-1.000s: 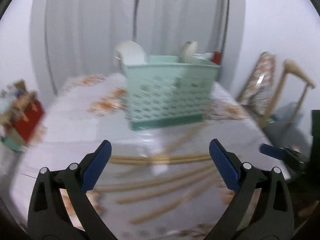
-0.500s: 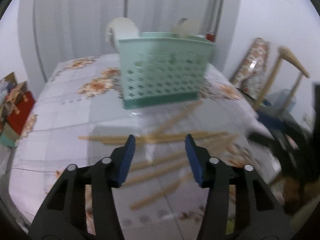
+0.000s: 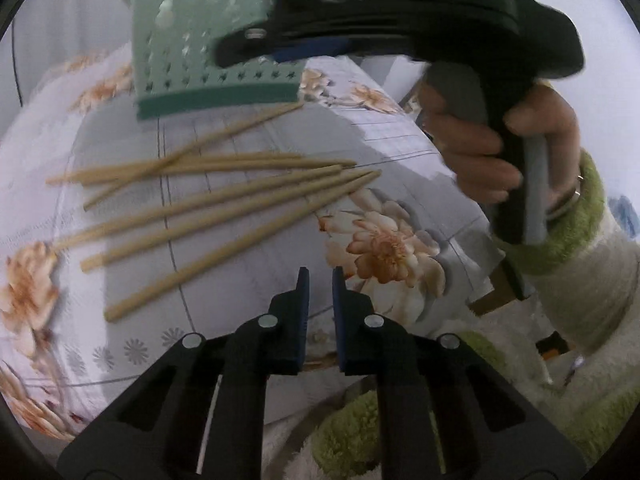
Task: Organize utensils
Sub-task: 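Reach the right tool to the chopstick pile and close on one chopstick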
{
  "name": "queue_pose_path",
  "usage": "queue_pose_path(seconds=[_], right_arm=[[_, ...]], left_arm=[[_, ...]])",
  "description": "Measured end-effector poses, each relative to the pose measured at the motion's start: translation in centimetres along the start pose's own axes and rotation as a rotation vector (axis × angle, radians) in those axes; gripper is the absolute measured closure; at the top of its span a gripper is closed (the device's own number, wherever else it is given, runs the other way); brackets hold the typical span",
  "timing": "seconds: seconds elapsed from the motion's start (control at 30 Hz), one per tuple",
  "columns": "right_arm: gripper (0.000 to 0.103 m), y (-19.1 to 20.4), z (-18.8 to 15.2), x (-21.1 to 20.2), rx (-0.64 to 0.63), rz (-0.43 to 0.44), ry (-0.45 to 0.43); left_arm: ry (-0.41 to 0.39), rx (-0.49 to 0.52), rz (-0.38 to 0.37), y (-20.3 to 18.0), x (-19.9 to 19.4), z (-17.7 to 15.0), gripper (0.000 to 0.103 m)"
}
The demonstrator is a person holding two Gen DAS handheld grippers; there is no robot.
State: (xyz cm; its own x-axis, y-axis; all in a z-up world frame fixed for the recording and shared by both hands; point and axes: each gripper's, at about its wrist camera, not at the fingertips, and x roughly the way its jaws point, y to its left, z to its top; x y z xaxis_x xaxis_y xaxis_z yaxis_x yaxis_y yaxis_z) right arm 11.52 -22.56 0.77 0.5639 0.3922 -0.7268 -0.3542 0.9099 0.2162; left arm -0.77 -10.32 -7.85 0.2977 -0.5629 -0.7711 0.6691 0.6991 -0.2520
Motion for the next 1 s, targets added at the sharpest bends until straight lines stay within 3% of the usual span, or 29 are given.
queue_pose_path(seconds=[0.13, 0.27, 0.4, 0.53, 0.7, 1.0], right_arm=[[0.047, 1.7, 0.7, 4.2, -0.107, 0.009, 0.088], [0.047, 0.6, 0.4, 6.6, -0.102, 0.002, 0.179], [0.047, -0.3, -0.7, 7.0, -0.084, -0.005, 0.243], [0.049, 0.2, -1.8, 6.1, -0.106, -0.030, 0.284], [0.064, 1.3, -3.4, 4.9, -0.111, -0.061, 0.320], [0.083, 1.6, -5.5, 2.5, 0.046, -0.027, 0.347]], left_arm=[[-0.017, -0.170, -0.049, 3.3, 0.2, 0.1, 0.093], [-0.073, -0.360, -0.093, 7.3, -0.2, 0.1, 0.093], [-0.113, -0.469, -0.130, 9.8, -0.3, -0.2, 0.096], [-0.135, -0.509, -0.119, 11.1, -0.3, 0.1, 0.097], [-0.158, -0.516, -0.067, 12.0, -0.2, 1.4, 0.097], [-0.163, -0.513, 0.019, 13.6, -1.0, 3.3, 0.097]])
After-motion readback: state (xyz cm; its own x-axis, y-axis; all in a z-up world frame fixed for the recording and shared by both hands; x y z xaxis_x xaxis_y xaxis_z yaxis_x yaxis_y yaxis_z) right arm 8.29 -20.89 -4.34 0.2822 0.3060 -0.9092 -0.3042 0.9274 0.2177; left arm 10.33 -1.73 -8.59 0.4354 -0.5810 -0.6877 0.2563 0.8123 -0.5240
